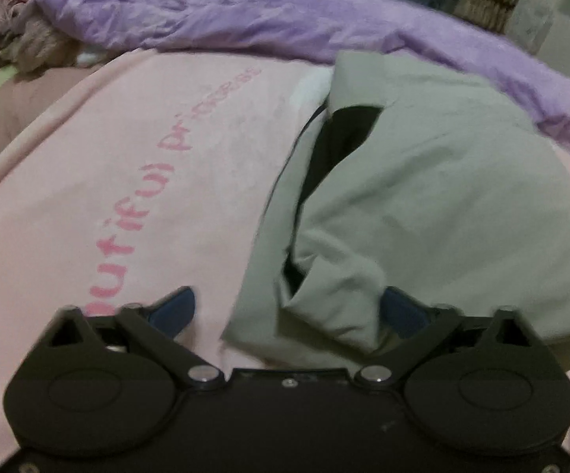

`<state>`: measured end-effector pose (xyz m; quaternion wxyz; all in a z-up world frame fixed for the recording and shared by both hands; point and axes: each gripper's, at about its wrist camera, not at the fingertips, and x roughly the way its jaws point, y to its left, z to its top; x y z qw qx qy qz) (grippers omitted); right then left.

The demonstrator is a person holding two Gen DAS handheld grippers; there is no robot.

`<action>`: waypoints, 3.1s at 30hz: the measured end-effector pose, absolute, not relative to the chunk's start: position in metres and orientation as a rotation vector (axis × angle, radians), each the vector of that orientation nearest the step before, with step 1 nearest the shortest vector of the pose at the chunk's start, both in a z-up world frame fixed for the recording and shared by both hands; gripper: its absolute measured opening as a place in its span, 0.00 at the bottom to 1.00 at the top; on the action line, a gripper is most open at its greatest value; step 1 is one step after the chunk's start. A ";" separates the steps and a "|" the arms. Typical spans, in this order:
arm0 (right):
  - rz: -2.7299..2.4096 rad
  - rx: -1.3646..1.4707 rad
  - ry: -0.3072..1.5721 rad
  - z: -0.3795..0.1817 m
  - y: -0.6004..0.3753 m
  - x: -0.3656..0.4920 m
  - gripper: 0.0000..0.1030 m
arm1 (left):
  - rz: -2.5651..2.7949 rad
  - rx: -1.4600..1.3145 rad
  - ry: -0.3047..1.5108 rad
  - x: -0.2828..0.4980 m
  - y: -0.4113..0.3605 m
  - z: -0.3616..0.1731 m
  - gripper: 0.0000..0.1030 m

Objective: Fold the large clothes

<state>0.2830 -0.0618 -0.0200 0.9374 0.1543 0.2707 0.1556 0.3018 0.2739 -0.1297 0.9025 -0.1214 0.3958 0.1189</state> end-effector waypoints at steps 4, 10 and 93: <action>0.313 0.311 0.602 -0.034 -0.067 0.289 0.39 | 0.248 -0.189 0.763 0.300 0.261 -0.117 0.09; 0.327 0.301 0.614 -0.038 -0.061 0.287 0.39 | 0.399 -0.028 0.659 0.286 0.243 -0.088 0.05; 0.186 0.149 0.723 -0.096 -0.094 0.283 0.48 | 0.471 -0.165 0.736 0.283 0.289 -0.118 0.00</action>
